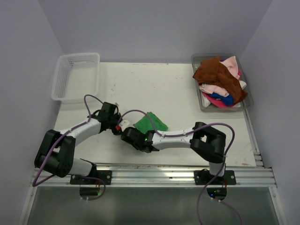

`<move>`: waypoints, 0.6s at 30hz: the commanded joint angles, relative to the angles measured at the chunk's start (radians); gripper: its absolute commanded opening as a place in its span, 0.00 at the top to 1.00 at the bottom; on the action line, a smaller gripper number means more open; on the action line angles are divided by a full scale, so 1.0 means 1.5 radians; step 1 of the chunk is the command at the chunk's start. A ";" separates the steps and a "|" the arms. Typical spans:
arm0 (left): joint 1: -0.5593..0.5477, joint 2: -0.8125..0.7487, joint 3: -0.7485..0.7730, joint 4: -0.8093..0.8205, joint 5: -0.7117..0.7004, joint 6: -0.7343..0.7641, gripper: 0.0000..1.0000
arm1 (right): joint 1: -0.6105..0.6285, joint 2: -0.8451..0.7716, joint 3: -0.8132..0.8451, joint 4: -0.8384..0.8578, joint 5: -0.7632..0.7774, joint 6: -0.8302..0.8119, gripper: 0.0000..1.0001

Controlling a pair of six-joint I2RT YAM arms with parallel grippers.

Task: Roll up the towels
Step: Roll the towel

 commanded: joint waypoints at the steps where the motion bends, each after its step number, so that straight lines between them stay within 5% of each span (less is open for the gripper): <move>1: -0.002 -0.025 0.011 -0.005 0.002 -0.013 1.00 | 0.003 0.015 0.002 0.007 0.052 0.011 0.74; 3: -0.001 -0.031 0.007 0.001 0.011 -0.016 1.00 | 0.002 0.010 -0.004 0.014 0.051 0.022 1.00; 5: -0.001 -0.042 0.005 0.005 0.015 -0.017 1.00 | 0.001 -0.011 -0.017 0.025 0.032 0.026 1.00; 11: 0.009 -0.086 0.021 -0.013 0.008 -0.005 0.51 | -0.047 -0.081 -0.074 0.088 -0.162 0.061 1.00; 18: 0.024 -0.135 0.046 -0.047 -0.015 0.003 0.46 | -0.159 -0.119 -0.146 0.187 -0.379 0.147 1.00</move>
